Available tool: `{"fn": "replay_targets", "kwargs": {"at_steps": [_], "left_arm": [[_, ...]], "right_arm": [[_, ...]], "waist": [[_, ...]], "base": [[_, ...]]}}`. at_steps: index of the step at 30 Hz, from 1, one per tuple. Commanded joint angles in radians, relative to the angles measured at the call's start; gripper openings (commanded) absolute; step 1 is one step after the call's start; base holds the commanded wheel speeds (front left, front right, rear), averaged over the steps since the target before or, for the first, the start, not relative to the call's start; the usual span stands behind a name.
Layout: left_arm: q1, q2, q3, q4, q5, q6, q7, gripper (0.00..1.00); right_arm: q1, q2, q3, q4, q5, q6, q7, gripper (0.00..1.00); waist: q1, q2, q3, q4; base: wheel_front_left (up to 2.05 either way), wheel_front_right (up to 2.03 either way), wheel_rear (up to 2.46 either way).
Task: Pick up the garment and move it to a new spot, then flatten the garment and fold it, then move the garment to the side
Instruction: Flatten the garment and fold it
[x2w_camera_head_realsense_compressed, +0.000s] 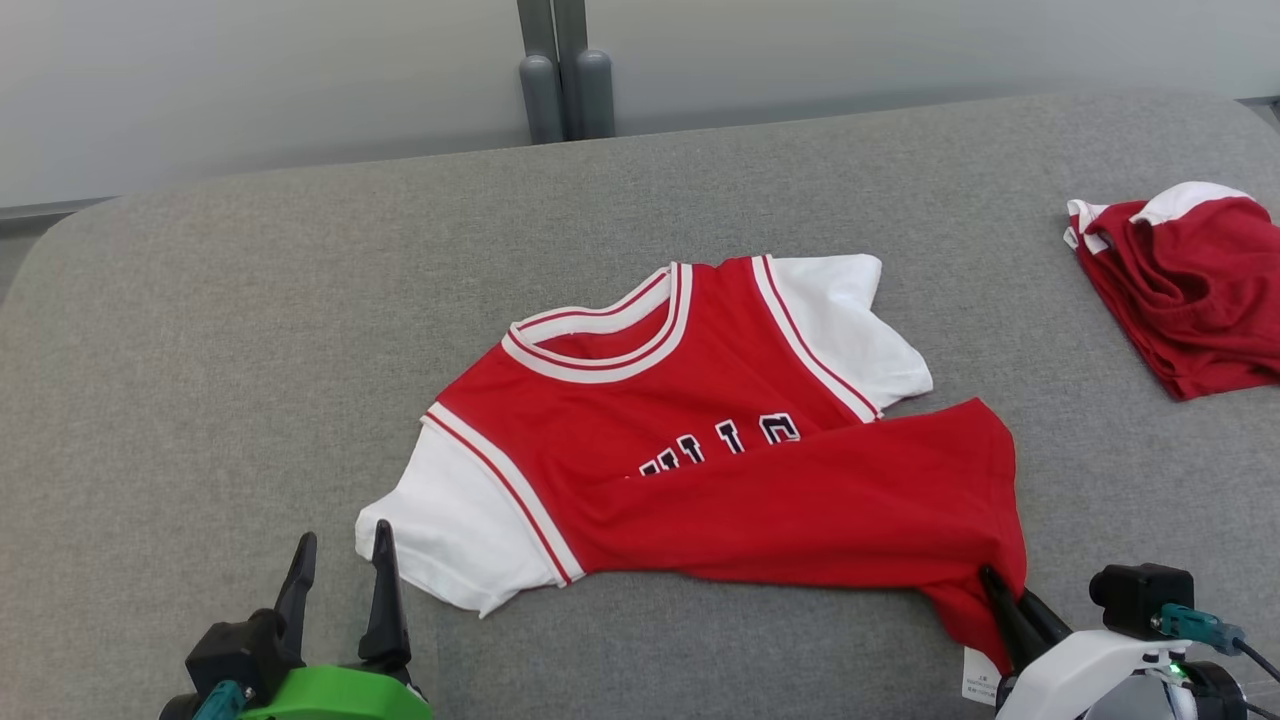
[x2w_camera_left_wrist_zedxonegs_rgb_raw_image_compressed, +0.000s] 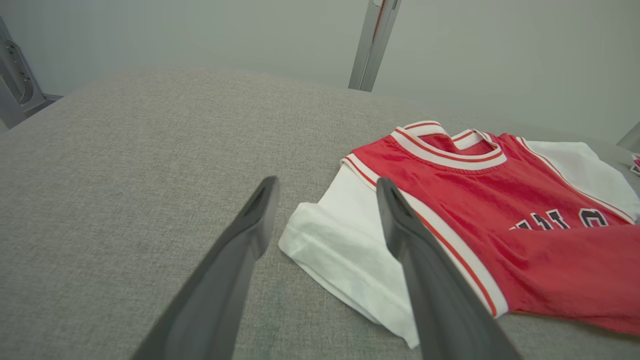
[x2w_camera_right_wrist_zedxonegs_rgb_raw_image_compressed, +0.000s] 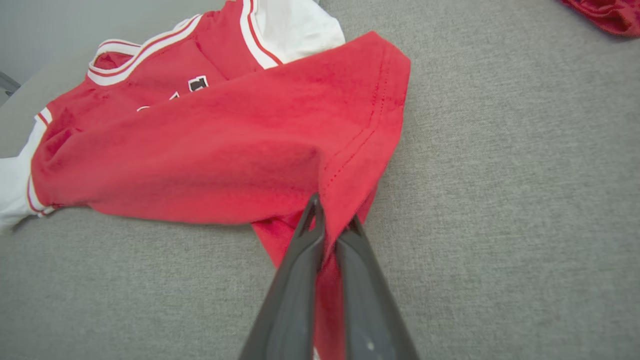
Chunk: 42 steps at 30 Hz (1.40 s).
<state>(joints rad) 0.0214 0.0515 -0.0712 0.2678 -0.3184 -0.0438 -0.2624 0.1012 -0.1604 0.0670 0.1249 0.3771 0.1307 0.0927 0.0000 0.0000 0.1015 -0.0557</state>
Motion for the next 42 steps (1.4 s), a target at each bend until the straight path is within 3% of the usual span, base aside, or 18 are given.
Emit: {"fn": "replay_targets", "kwargs": {"at_steps": [1,2,3,8,14,20,25,31,42], "left_arm": [[-0.021,0.0,0.002,0.002,0.005,-0.002,-0.003,1.0],[-0.021,0.0,0.002,0.003,0.005,-0.003,-0.003,1.0],[-0.021,0.0,0.002,0.003,0.006,-0.003,-0.003,1.0],[-0.025,0.0,0.006,0.006,0.009,-0.001,-0.003,1.0],[-0.023,0.0,0.009,0.003,0.007,-0.001,-0.003,1.0],[-0.042,0.0,-0.012,0.005,-0.006,-0.003,-0.003,1.0],[-0.06,0.0,-0.026,0.006,-0.015,-0.001,-0.003,1.0],[-0.09,0.0,-0.062,0.002,-0.031,0.01,-0.003,1.0],[-0.091,0.0,-0.08,-0.014,-0.045,0.029,-0.003,1.0]], "right_arm": [[0.015,0.004,-0.01,0.005,-0.002,0.0,0.005,0.22],[0.019,0.006,-0.013,0.01,-0.004,0.0,0.009,0.5],[0.022,0.011,-0.017,0.014,-0.002,0.0,0.008,1.0],[0.031,0.004,-0.051,0.003,0.005,0.0,0.0,1.0],[0.0,-0.033,-0.155,-0.102,-0.039,0.0,-0.003,1.0],[-0.116,-0.071,-0.141,-0.15,-0.066,0.0,0.056,1.0],[-0.274,-0.131,-0.05,-0.033,-0.101,0.0,0.101,1.0],[-0.459,-0.183,0.091,0.214,-0.08,-0.001,0.145,1.0],[-0.567,-0.227,0.269,0.43,0.02,0.0,0.219,1.0]], "waist": [[0.0,0.0,0.002,-0.001],[0.0,0.0,0.002,-0.001],[0.0,0.0,0.002,-0.001],[0.0,0.0,0.004,-0.002],[0.0,0.0,0.003,-0.001],[0.0,0.0,0.012,0.032],[0.0,0.0,0.038,0.081],[0.0,0.0,0.089,0.177],[0.0,0.0,0.109,0.258]], "base": [[0.0,0.0,0.0],[0.0,0.0,0.0],[0.0,0.0,0.0],[0.0,0.0,0.0],[0.0,0.0,0.0],[0.0,0.0,0.0],[0.0,0.0,0.0],[0.0,0.0,0.0],[0.0,0.0,0.0]]}}
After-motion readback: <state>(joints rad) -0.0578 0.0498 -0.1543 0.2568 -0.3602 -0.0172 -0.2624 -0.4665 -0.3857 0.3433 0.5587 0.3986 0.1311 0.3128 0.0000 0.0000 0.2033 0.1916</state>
